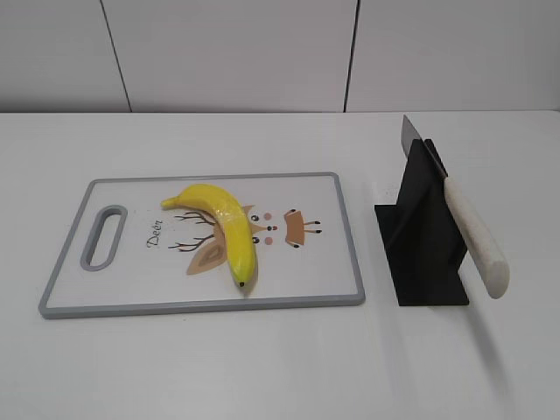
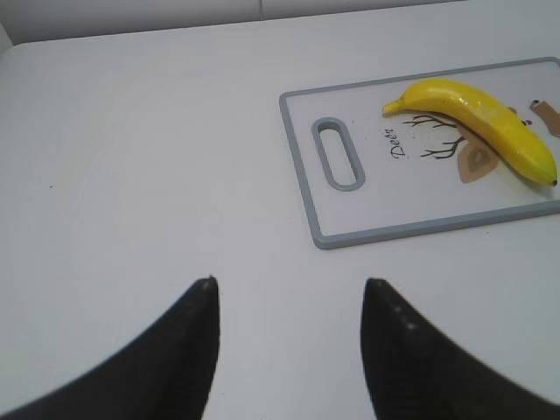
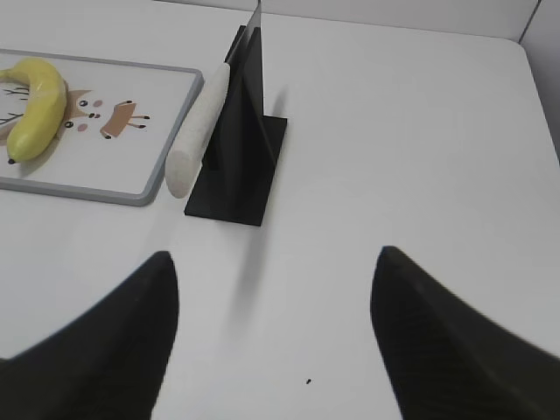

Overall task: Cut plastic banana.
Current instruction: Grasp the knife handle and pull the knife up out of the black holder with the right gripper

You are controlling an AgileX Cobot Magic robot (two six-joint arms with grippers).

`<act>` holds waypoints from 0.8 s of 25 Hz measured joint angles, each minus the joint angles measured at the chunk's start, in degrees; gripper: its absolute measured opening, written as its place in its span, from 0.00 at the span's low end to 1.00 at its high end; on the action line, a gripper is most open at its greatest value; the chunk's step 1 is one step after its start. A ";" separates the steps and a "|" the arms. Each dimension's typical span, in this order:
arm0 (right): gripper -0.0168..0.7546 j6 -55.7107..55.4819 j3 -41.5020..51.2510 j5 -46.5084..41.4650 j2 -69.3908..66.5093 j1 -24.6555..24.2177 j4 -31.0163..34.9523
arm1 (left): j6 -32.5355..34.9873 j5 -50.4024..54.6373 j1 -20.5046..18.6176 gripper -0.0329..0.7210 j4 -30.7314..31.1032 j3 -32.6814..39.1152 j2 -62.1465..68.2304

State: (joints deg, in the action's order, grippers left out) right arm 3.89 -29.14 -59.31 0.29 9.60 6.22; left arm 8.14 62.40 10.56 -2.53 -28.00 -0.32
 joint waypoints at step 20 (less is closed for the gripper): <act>0.71 0.00 0.00 0.00 0.00 0.00 0.00 | 0.00 0.00 0.00 0.69 0.00 0.00 0.00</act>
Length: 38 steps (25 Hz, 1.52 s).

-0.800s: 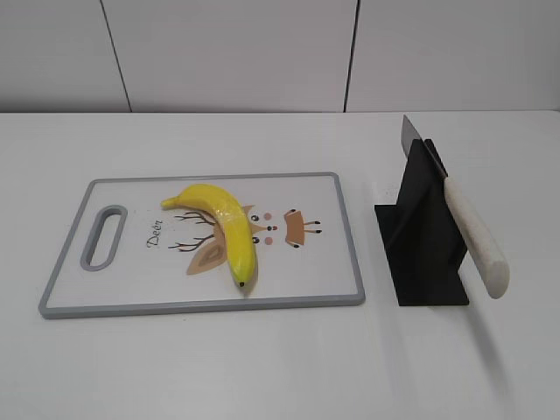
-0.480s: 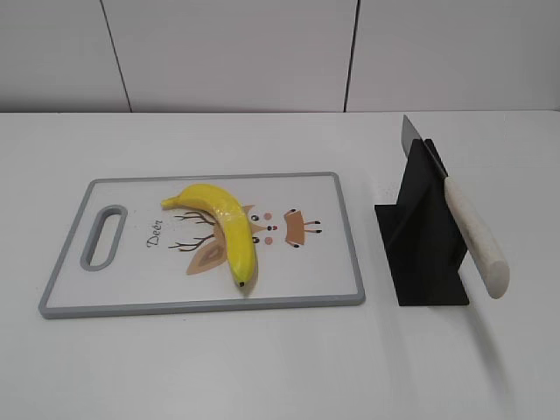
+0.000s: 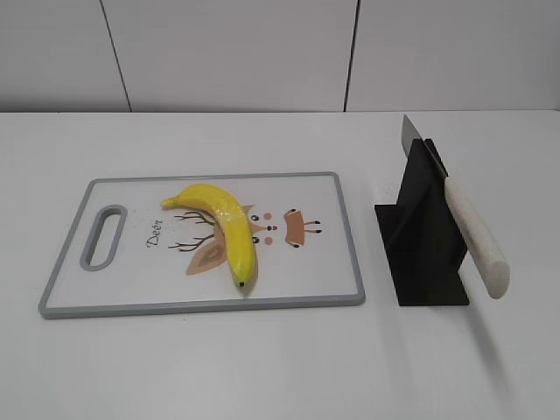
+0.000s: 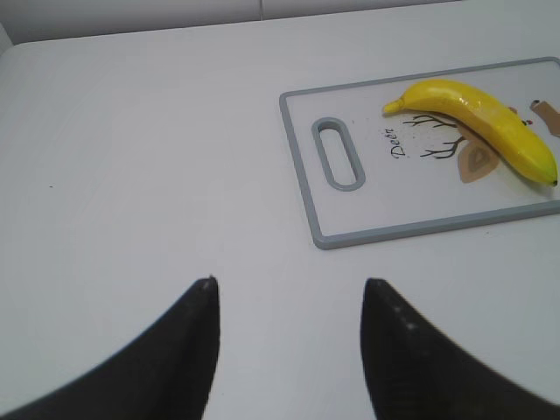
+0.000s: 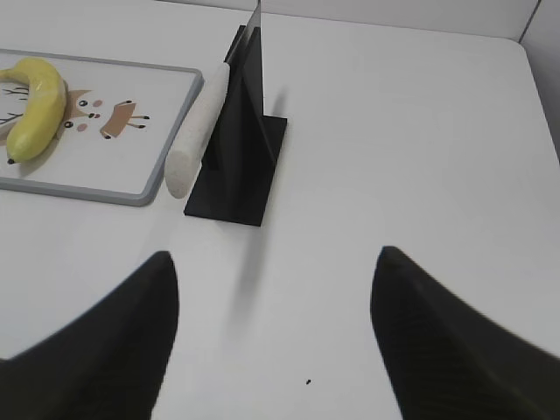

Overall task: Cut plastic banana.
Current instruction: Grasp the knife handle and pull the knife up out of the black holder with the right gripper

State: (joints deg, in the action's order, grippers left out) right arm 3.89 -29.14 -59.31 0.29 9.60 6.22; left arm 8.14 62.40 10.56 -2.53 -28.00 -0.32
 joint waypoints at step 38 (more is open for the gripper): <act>0.71 -7.55 -18.05 -6.59 -50.81 8.40 1.45 | 0.00 0.00 0.00 0.68 0.00 0.00 0.00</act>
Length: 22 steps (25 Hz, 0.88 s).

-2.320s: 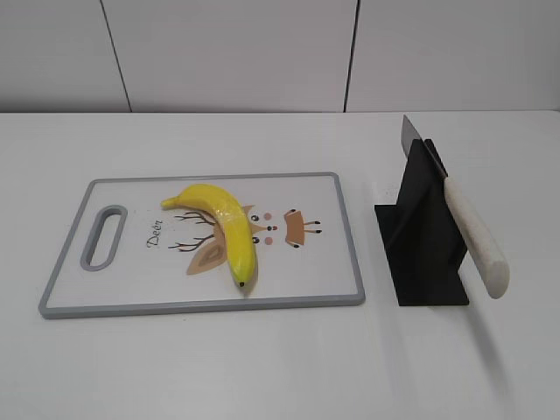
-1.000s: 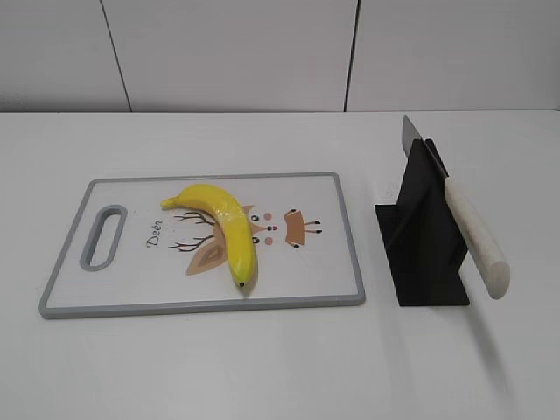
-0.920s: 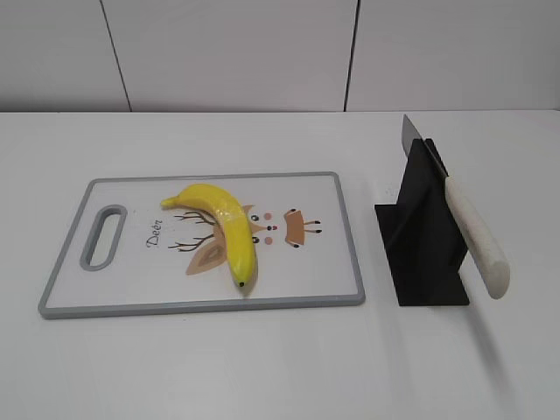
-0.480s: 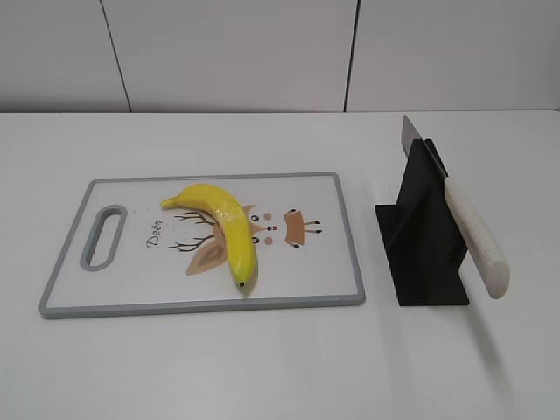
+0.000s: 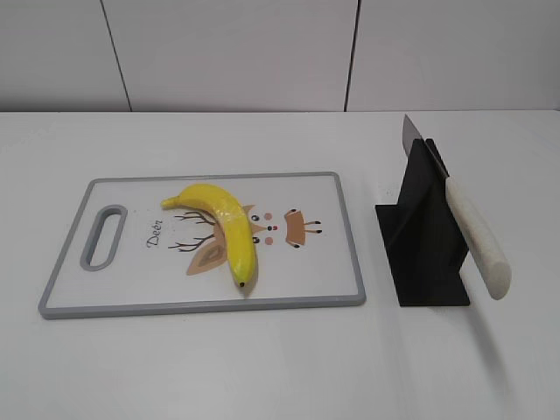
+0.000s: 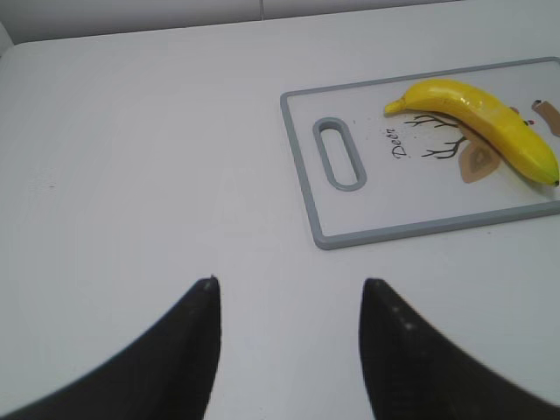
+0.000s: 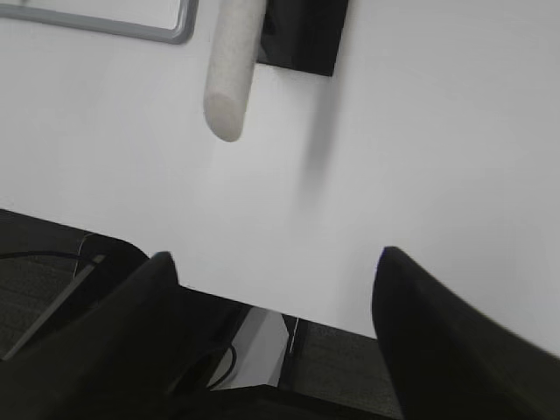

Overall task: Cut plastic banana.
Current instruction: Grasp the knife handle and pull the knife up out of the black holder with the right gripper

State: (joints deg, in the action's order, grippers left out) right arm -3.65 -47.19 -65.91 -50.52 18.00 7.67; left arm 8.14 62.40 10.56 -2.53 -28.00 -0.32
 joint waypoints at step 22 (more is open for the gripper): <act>0.71 -11.01 -17.93 1.10 -36.81 8.54 -8.11 | 0.00 0.00 0.00 0.67 0.00 0.00 0.00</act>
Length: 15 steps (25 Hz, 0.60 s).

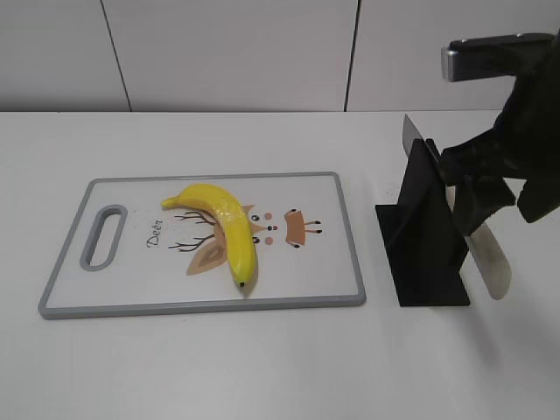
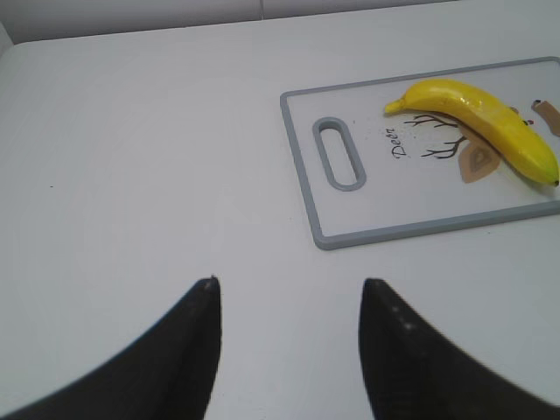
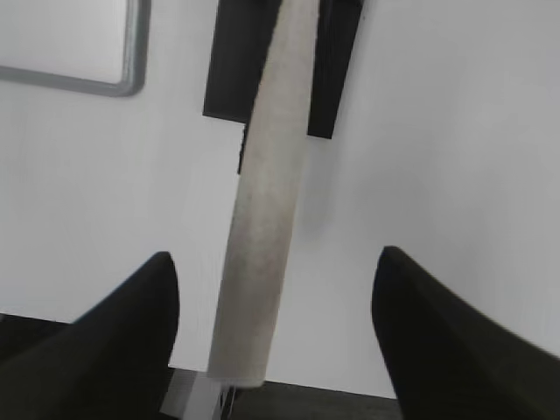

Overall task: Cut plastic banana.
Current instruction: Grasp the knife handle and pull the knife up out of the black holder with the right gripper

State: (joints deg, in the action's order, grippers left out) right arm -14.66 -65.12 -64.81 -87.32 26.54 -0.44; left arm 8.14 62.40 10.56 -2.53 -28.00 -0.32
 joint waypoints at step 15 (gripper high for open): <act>0.58 -2.47 -0.01 2.56 -10.86 -0.04 1.85 | 0.00 0.00 0.00 0.67 0.00 0.00 0.00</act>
State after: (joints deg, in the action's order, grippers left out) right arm -17.14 -65.13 -62.25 -98.18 26.50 1.42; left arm 8.14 62.40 10.56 -2.53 -28.00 -0.32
